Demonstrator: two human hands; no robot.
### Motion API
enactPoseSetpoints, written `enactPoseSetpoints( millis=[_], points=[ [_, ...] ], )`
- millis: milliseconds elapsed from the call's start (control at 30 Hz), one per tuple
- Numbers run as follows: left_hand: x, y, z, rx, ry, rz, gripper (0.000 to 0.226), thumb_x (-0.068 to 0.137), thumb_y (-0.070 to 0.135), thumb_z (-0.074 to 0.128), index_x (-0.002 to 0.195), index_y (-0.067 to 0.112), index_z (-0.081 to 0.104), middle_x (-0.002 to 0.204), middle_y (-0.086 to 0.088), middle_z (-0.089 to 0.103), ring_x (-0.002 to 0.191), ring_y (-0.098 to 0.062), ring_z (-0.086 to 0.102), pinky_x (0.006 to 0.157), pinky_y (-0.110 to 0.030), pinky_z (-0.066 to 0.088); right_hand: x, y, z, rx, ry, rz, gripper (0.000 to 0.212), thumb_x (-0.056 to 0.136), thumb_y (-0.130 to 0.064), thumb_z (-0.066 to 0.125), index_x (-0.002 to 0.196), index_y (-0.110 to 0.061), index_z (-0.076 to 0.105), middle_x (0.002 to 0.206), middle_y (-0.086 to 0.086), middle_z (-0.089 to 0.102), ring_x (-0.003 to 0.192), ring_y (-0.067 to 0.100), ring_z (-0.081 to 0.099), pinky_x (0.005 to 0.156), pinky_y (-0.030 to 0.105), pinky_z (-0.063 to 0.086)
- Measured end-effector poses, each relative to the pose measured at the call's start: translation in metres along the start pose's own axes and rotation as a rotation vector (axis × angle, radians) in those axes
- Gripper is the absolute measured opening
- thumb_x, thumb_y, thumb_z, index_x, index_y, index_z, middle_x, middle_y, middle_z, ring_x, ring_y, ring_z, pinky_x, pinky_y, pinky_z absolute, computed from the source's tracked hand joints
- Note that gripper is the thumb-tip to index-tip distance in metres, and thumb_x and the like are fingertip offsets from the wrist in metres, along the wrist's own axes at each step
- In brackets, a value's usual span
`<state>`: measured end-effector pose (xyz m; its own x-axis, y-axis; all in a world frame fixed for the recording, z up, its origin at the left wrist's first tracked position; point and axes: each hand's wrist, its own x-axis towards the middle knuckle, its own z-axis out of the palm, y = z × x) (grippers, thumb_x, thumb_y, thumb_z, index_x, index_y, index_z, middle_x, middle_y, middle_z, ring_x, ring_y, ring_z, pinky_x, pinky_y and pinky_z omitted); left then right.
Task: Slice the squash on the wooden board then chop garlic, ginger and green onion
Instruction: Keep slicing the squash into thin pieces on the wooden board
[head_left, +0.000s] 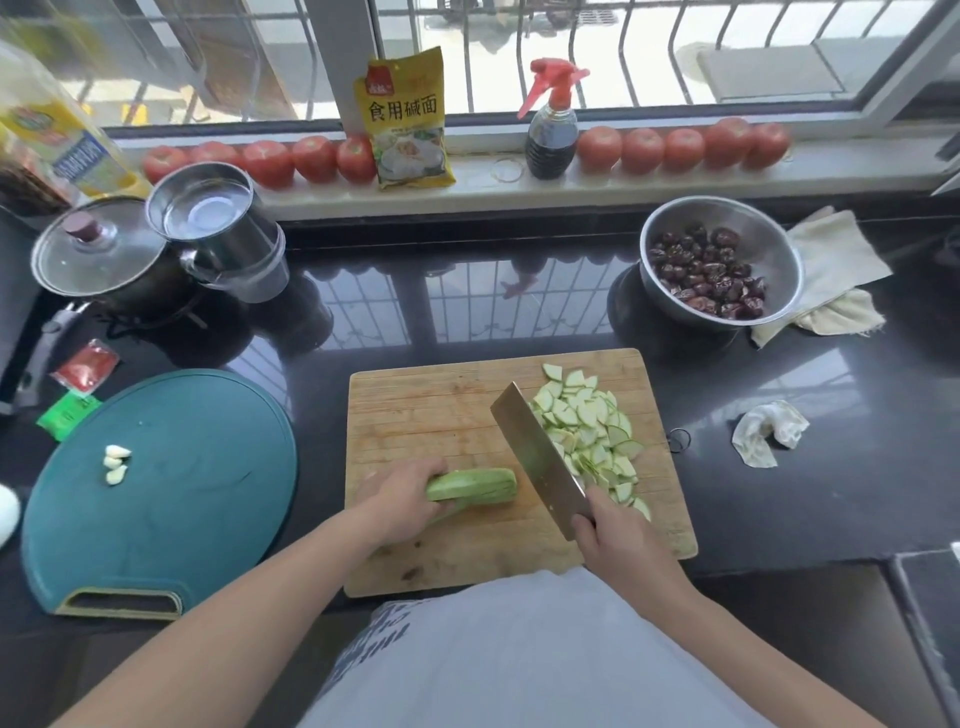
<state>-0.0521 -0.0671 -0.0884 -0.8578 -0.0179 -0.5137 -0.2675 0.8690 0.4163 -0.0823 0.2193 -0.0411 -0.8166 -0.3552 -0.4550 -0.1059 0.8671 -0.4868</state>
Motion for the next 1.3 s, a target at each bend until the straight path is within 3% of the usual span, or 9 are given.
enactPoseSetpoints(
  millis=[133, 333, 400, 533, 633, 800, 933, 1200, 1300],
  points=[
    [-0.001, 0.003, -0.002, 0.038, -0.006, 0.02, 0.025, 0.09, 0.051, 0.066, 0.082, 0.043, 0.043, 0.099, 0.014, 0.056, 0.091, -0.018, 0.054, 0.084, -0.043, 0.048, -0.001, 0.002, 0.003, 0.003, 0.007, 0.006, 0.03, 0.096, -0.024, 0.045, 0.072, -0.027, 0.027, 0.057, 0.0, 0.047, 0.054, 0.021, 0.044, 0.051, 0.036, 0.03],
    [0.014, 0.0, -0.014, 0.01, -0.139, -0.074, 0.034, 0.085, 0.056, 0.068, 0.105, 0.038, 0.047, 0.104, 0.014, 0.057, 0.09, -0.012, 0.056, 0.074, -0.035, 0.048, -0.006, 0.005, 0.0, -0.002, 0.013, -0.044, 0.029, 0.096, -0.023, 0.045, 0.074, -0.031, 0.028, 0.056, -0.003, 0.043, 0.049, 0.016, 0.037, 0.047, 0.032, 0.026],
    [0.018, -0.003, -0.019, 0.032, -0.155, -0.03, 0.029, 0.088, 0.058, 0.065, 0.101, 0.039, 0.048, 0.103, 0.013, 0.056, 0.09, -0.011, 0.054, 0.075, -0.034, 0.047, -0.009, 0.01, -0.007, -0.028, 0.026, -0.101, 0.028, 0.096, -0.025, 0.046, 0.075, -0.029, 0.028, 0.056, -0.005, 0.042, 0.05, 0.014, 0.037, 0.046, 0.032, 0.027],
    [0.017, -0.01, -0.022, 0.363, 0.026, 0.202, 0.036, 0.093, 0.067, 0.049, 0.104, 0.037, 0.066, 0.115, 0.012, 0.051, 0.101, -0.015, 0.041, 0.088, -0.039, 0.041, -0.011, 0.026, -0.038, -0.347, 0.071, -0.241, 0.023, 0.097, -0.033, 0.05, 0.081, -0.026, 0.035, 0.06, -0.005, 0.047, 0.055, 0.02, 0.044, 0.047, 0.037, 0.033],
    [0.012, -0.012, -0.01, 0.408, 0.136, 0.306, 0.041, 0.099, 0.058, 0.044, 0.113, 0.029, 0.068, 0.118, 0.009, 0.057, 0.104, -0.016, 0.048, 0.087, -0.037, 0.043, -0.007, 0.03, -0.061, -0.525, 0.131, -0.396, 0.017, 0.095, -0.035, 0.056, 0.083, -0.026, 0.05, 0.056, -0.008, 0.045, 0.049, 0.022, 0.045, 0.043, 0.033, 0.035],
    [-0.002, -0.012, 0.007, 0.337, 0.298, 0.324, 0.03, 0.104, 0.039, 0.047, 0.115, 0.021, 0.069, 0.106, 0.004, 0.061, 0.095, -0.018, 0.054, 0.077, -0.036, 0.045, 0.006, 0.03, -0.082, -0.648, 0.101, -0.489, 0.018, 0.097, -0.037, 0.052, 0.086, -0.025, 0.057, 0.063, -0.008, 0.05, 0.055, 0.021, 0.049, 0.048, 0.034, 0.041],
    [-0.01, -0.007, 0.016, 0.283, 0.377, 0.28, 0.02, 0.102, 0.031, 0.055, 0.116, 0.021, 0.065, 0.104, 0.004, 0.065, 0.093, -0.02, 0.059, 0.079, -0.036, 0.05, 0.02, 0.025, -0.089, -0.694, 0.049, -0.564, 0.018, 0.099, -0.035, 0.05, 0.088, -0.024, 0.059, 0.069, -0.008, 0.053, 0.058, 0.021, 0.053, 0.05, 0.035, 0.044],
    [-0.011, -0.007, 0.019, 0.178, 0.382, 0.223, 0.016, 0.102, 0.032, 0.053, 0.112, 0.024, 0.063, 0.107, 0.008, 0.063, 0.099, -0.018, 0.054, 0.087, -0.035, 0.045, 0.045, 0.017, -0.092, -0.786, -0.005, -0.615, 0.021, 0.101, -0.04, 0.045, 0.084, -0.029, 0.051, 0.064, -0.008, 0.05, 0.053, 0.016, 0.048, 0.049, 0.033, 0.046],
    [-0.011, -0.007, 0.018, 0.155, 0.382, 0.212, 0.017, 0.102, 0.032, 0.055, 0.113, 0.023, 0.064, 0.108, 0.007, 0.064, 0.099, -0.019, 0.055, 0.087, -0.037, 0.046, 0.05, 0.015, -0.092, -0.827, 0.0, -0.643, 0.019, 0.099, -0.039, 0.048, 0.084, -0.03, 0.054, 0.06, -0.009, 0.047, 0.048, 0.013, 0.045, 0.043, 0.027, 0.038]
  ],
)
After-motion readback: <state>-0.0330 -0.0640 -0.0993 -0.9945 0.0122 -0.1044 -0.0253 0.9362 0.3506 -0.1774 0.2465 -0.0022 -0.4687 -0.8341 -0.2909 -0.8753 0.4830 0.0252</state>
